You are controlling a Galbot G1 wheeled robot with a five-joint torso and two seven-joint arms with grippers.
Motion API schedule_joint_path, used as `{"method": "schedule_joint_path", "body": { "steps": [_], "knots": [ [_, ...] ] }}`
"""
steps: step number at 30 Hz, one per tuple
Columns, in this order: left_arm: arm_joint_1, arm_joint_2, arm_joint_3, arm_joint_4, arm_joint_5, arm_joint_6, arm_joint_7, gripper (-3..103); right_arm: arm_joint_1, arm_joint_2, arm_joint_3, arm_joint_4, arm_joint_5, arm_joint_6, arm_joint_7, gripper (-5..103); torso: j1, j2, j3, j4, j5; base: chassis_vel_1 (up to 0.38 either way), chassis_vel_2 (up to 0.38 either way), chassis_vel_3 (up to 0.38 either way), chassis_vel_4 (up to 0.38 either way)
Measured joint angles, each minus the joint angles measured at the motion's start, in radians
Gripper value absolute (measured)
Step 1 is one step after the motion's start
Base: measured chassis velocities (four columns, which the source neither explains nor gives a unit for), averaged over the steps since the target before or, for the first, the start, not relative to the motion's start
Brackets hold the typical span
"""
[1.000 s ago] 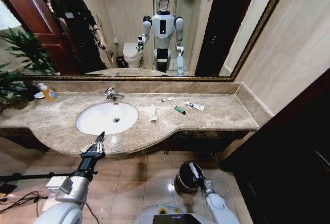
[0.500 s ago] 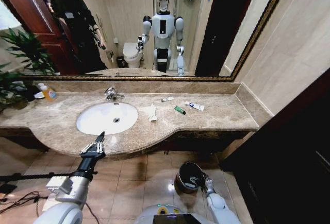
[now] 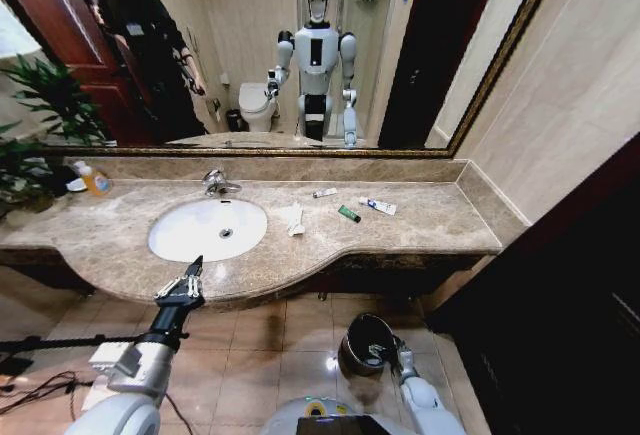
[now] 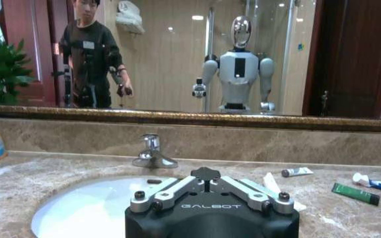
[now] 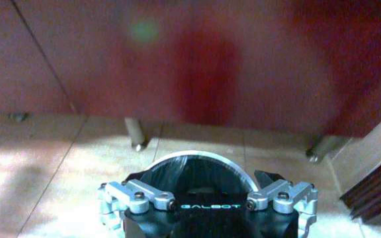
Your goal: Pick up the trash from the sink and place it in the trash bin.
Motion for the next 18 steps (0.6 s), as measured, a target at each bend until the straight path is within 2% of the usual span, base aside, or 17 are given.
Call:
{"method": "schedule_joint_path", "body": {
  "steps": [7,12,16,18],
  "knots": [
    [0.0,0.0,0.0,0.0,0.0,0.0,0.0,0,-0.107,-0.081,-0.008,0.226,0.121,-0.018,0.041,100,0.0,0.0,0.0,-0.0002,-0.0001,0.0,0.0,0.0,0.0],
    [0.0,0.0,0.0,0.0,0.0,0.0,0.0,0,-0.177,-0.106,0.005,0.38,0.186,-0.037,0.075,100,0.0,0.0,0.0,0.0,-0.0002,0.0,0.0,0.0,0.0],
    [0.0,0.0,0.0,0.0,0.0,0.0,0.0,0,-0.294,-0.13,0.035,0.614,0.237,-0.044,0.094,100,0.0,0.0,0.0,-0.0001,-0.0002,0.0,0.0,0.0,0.0],
    [0.0,0.0,0.0,0.0,0.0,0.0,0.0,0,-0.303,-0.132,0.037,0.633,0.24,-0.044,0.096,100,0.0,0.0,0.0,-0.0002,-0.0002,0.0,0.0,0.0,0.0]
  ]
}}
